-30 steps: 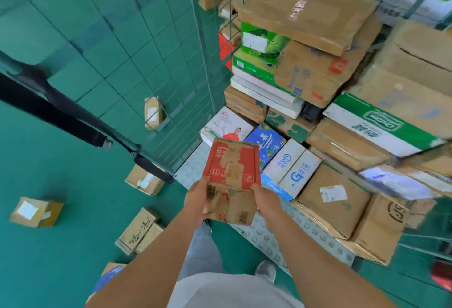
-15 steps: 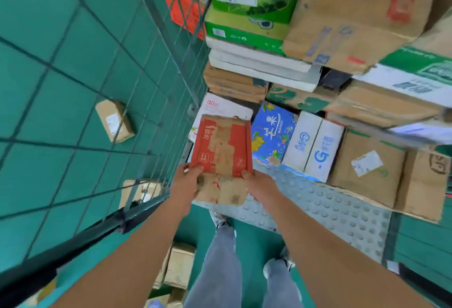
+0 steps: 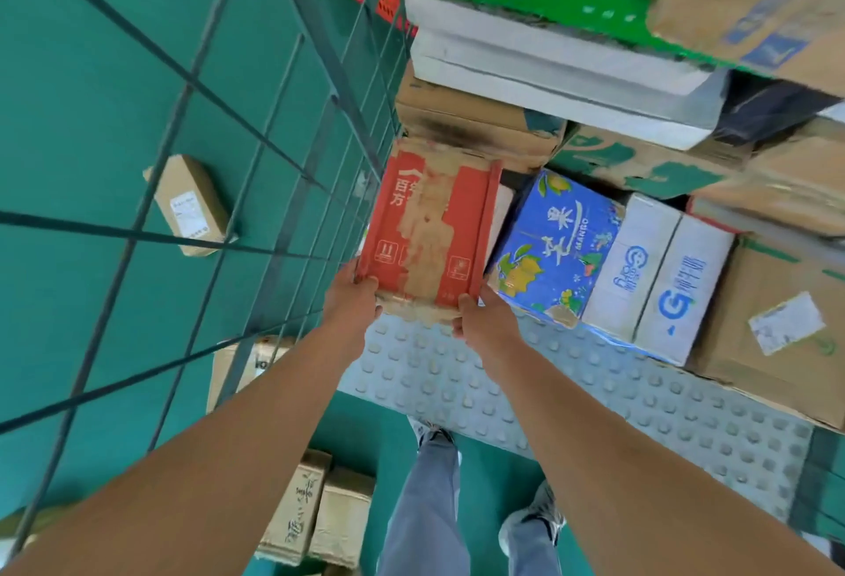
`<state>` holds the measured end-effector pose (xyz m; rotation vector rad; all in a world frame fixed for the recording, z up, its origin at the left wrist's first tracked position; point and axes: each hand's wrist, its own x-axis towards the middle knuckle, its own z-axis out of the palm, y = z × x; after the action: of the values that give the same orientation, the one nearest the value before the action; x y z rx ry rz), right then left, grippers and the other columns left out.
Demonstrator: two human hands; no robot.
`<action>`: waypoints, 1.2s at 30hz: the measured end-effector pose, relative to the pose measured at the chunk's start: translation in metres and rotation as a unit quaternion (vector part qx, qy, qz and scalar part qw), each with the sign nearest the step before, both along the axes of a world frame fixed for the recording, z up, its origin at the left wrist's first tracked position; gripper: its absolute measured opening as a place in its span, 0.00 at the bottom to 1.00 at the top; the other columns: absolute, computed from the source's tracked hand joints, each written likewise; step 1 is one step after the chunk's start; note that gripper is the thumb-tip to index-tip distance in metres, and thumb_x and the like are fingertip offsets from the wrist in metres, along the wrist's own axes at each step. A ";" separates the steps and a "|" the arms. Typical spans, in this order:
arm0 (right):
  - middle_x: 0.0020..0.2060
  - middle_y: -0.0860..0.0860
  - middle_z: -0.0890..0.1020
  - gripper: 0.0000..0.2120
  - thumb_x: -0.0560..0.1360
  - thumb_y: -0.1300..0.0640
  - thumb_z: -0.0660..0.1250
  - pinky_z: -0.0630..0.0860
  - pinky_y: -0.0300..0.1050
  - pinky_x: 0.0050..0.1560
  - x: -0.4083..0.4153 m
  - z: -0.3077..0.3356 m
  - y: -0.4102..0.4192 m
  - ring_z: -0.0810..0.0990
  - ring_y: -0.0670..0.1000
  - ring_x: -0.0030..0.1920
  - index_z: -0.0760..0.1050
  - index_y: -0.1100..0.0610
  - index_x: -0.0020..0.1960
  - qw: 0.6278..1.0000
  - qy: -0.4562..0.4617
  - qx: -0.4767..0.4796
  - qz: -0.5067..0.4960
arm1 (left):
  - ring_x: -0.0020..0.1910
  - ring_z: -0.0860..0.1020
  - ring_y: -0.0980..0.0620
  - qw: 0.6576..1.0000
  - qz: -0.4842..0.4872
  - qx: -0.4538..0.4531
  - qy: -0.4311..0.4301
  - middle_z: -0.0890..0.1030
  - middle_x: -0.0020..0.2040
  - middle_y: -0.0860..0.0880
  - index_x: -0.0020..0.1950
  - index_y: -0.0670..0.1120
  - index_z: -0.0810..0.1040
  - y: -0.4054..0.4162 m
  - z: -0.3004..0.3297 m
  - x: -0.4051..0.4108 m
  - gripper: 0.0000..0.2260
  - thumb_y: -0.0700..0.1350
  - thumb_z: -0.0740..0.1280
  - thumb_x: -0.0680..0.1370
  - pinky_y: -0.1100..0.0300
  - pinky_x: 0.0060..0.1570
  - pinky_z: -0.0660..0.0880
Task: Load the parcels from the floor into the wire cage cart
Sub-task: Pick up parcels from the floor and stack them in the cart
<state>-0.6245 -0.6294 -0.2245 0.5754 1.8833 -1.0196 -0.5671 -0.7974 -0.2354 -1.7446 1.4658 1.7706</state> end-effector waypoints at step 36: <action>0.50 0.52 0.83 0.13 0.84 0.47 0.61 0.75 0.44 0.47 0.176 0.258 0.179 0.81 0.50 0.47 0.77 0.54 0.61 0.981 -0.107 -0.152 0.060 | 0.59 0.81 0.45 0.951 0.281 0.032 0.125 0.80 0.62 0.48 0.68 0.52 0.73 0.276 0.265 0.207 0.14 0.42 0.67 0.83 0.51 0.56 0.79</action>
<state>-0.4484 -0.4507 0.0336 0.3710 1.5183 -1.0932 -0.3601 -0.5212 0.0293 -2.1112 1.0264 2.3589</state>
